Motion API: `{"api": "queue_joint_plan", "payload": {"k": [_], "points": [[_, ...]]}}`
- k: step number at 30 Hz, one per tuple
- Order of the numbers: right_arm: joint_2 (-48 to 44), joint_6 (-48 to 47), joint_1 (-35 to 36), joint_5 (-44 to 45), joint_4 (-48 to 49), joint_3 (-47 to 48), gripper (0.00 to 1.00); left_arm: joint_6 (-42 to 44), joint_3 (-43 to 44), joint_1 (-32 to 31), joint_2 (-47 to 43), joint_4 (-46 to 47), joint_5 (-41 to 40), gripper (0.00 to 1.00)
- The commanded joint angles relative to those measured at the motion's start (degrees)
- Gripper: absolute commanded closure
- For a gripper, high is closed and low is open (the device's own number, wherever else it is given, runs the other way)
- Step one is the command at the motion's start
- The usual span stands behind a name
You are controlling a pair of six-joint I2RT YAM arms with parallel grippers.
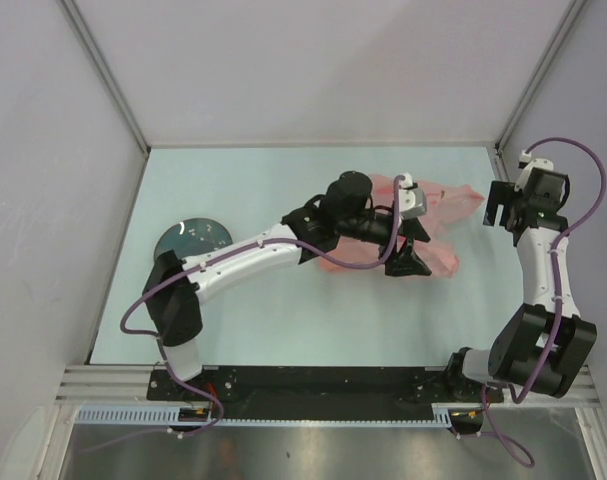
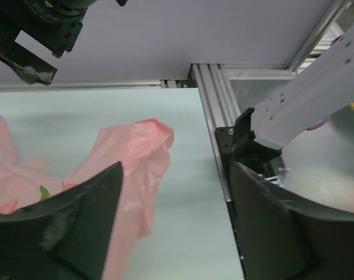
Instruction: Take the fake fruits out of the plastic bag
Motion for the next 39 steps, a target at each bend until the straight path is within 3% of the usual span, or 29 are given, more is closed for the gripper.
{"api": "queue_joint_plan", "payload": {"k": [1,3,6,11,17,21,24,25,26,28,30,34,39], "points": [[-0.58,2.47,-3.09,-3.90,1.35,1.53,0.05,7.02,2.54,-5.57,0.61,1.74,-4.72,0.14],[-1.36,3.35,-3.54,-6.53,1.00,1.27,0.05,12.30,4.38,-8.30,1.40,-0.09,-11.21,0.13],[-2.07,3.01,-3.89,-8.20,0.73,0.92,0.05,16.00,10.18,-9.36,5.26,-4.49,-16.24,0.13],[-0.41,3.18,-3.80,-9.70,2.75,0.22,0.05,22.76,11.76,-9.19,7.19,-6.25,-22.58,0.11],[3.81,2.74,-3.89,-18.56,8.11,0.21,0.04,24.35,16.24,-7.26,11.85,-11.43,-26.72,0.19],[7.67,2.04,-3.80,-24.19,11.72,0.30,0.02,26.20,15.73,-5.33,12.13,-13.64,-26.38,0.35],[10.49,1.16,-3.45,-26.31,13.39,0.39,0.01,26.73,12.83,-3.66,10.29,-13.47,-19.88,0.36],[11.10,0.90,-3.19,-26.83,13.56,0.65,0.01,27.51,12.48,-3.48,10.19,-14.25,-19.35,0.41],[12.33,0.37,-3.01,-27.19,13.65,1.00,0.00,28.30,13.08,-3.48,10.19,-15.65,-18.82,0.64],[13.39,0.11,-2.40,-27.98,13.57,1.62,0.01,28.75,14.58,-3.39,10.63,-20.12,-19.07,0.86],[14.97,-0.24,-1.52,-28.59,13.65,2.58,0.00,27.70,13.27,-1.99,8.62,-21.02,-17.59,1.00],[16.56,-1.74,2.07,-31.49,12.43,3.47,0.01,28.21,5.72,0.74,-0.42,-21.10,-16.44,1.00],[16.12,-3.59,10.94,-26.68,12.34,3.47,0.05,30.15,-0.61,3.81,-9.92,-25.94,-16.70,1.00]]}}
